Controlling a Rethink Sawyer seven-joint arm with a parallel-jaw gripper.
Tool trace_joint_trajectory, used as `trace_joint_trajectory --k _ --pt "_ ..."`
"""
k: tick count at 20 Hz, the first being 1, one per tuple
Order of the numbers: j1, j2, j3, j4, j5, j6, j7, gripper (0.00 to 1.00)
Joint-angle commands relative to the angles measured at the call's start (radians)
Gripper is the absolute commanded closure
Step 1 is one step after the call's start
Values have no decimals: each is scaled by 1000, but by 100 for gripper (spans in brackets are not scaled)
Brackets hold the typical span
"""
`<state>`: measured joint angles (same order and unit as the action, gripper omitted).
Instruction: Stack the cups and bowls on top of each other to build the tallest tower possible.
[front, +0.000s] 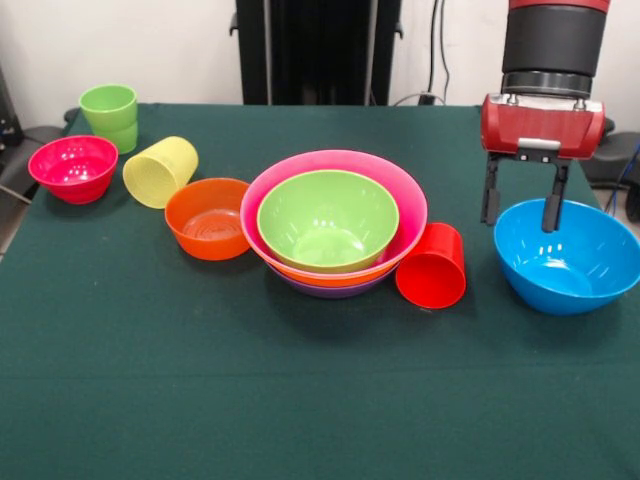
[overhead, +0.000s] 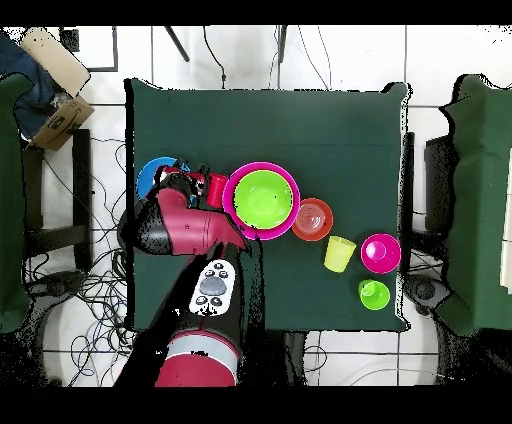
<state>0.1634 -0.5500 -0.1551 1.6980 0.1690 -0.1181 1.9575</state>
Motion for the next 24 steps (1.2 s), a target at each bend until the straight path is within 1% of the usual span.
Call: trace_joint_trajectory --k 1,2,6,9,15,18,20,24 --pt "6 27 55 21 -44 74 93 0" --pt "6 31 52 10 -51 109 70 0" --pt "6 44 50 18 -42 86 89 0" --pt "13 59 42 5 -41 114 76 0" --pt "44 100 8 -43 -37 257 28 0" --pt "61 114 -15 -82 -39 375 6 0" --pt "75 125 -28 -109 -46 435 -1 0" --pt "109 147 -50 -150 -53 496 19 0"
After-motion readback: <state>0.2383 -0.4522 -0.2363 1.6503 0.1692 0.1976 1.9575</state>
